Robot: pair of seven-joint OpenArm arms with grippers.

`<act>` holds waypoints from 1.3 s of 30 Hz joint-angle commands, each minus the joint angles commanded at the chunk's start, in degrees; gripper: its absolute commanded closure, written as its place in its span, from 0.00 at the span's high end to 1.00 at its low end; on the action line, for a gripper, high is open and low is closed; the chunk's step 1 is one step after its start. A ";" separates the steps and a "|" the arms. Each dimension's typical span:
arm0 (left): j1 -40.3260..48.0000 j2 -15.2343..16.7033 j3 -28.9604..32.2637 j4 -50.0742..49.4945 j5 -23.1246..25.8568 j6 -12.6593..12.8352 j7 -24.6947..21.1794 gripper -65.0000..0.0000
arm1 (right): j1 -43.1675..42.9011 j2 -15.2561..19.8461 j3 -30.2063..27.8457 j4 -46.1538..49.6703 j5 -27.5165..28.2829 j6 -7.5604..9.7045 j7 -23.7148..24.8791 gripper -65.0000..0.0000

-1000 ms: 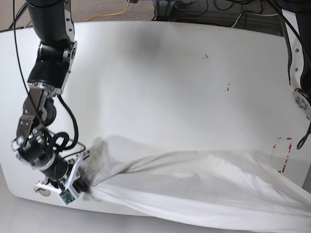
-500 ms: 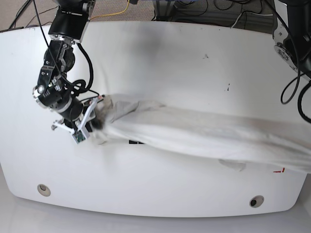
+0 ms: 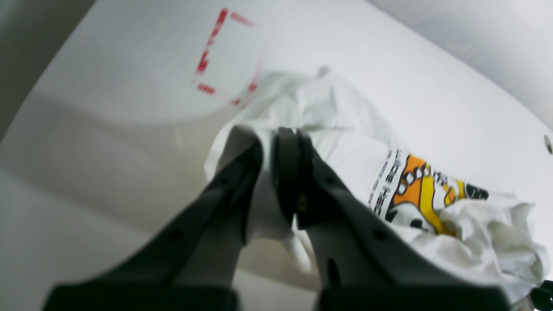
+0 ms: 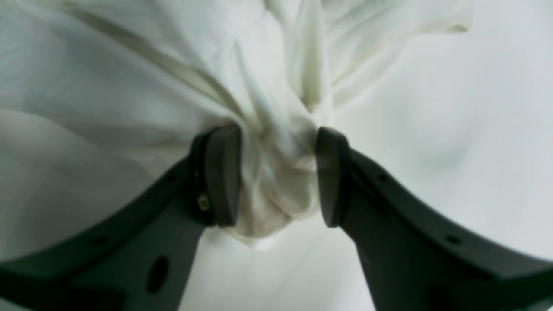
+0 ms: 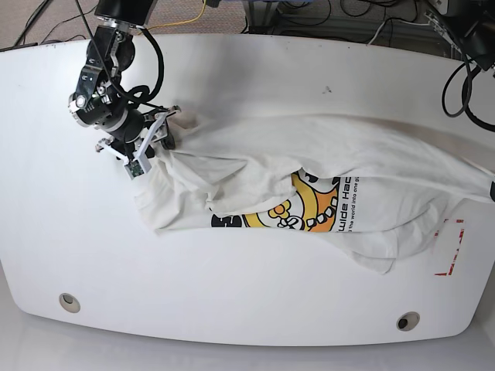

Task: Layout the t-shirt on the table in an organized manner, then fold the t-shirt properly
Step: 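Lay the shirt down on the table, dragging it with the right gripper, then hold the shirt corner with the right gripper and pull it taut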

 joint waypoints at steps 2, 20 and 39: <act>0.70 0.00 0.00 0.26 0.00 0.00 0.00 0.01 | 0.35 0.00 0.00 0.88 0.00 0.00 0.00 0.43; 0.79 0.44 0.53 0.53 0.09 0.00 0.00 0.01 | 3.96 -2.46 -4.13 6.07 0.44 0.00 -2.73 0.87; 0.79 0.70 2.02 0.26 0.18 0.00 0.00 0.01 | 12.66 -1.14 -9.32 -8.79 0.35 0.00 -0.88 0.86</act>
